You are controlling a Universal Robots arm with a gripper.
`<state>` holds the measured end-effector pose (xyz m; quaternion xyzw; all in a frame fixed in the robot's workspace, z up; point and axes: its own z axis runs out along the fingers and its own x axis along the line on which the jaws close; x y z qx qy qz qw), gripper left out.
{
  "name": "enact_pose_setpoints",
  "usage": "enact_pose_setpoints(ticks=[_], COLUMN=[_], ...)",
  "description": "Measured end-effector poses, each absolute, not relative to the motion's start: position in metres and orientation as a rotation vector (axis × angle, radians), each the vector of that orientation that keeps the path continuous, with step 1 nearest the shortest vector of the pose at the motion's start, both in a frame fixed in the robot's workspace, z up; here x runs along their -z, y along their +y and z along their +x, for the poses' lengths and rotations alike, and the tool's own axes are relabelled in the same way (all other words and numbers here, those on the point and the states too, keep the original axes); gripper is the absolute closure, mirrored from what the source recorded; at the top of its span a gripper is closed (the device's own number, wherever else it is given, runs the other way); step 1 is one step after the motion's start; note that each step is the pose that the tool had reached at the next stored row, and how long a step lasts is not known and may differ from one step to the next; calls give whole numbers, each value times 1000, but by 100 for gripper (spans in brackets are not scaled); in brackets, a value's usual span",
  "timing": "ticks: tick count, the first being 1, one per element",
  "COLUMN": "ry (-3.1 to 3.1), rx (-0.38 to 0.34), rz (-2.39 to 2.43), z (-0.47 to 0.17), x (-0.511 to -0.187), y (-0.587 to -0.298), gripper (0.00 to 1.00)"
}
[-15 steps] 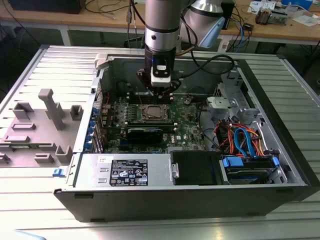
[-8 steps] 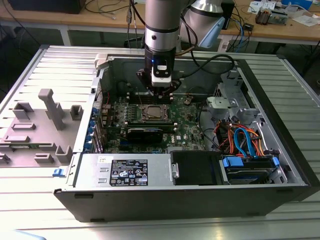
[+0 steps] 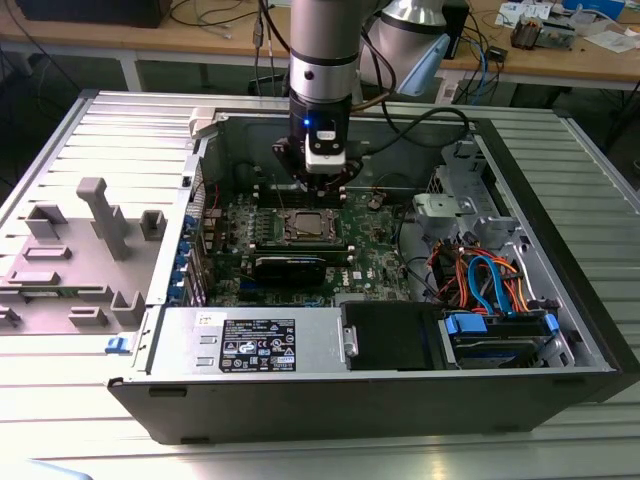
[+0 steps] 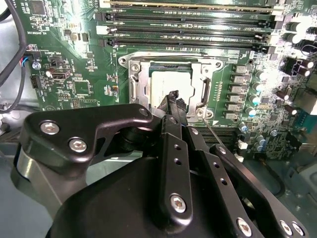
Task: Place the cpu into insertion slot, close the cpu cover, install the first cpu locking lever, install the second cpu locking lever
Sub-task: 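Install the first cpu locking lever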
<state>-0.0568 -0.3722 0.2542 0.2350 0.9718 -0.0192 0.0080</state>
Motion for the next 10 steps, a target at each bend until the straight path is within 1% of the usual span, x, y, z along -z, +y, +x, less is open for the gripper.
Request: enact_pose_setpoints(ticks=[10], ry=[3050], rx=[60], rz=[676], z=[-57], x=[-254], y=[-372], gripper=[89])
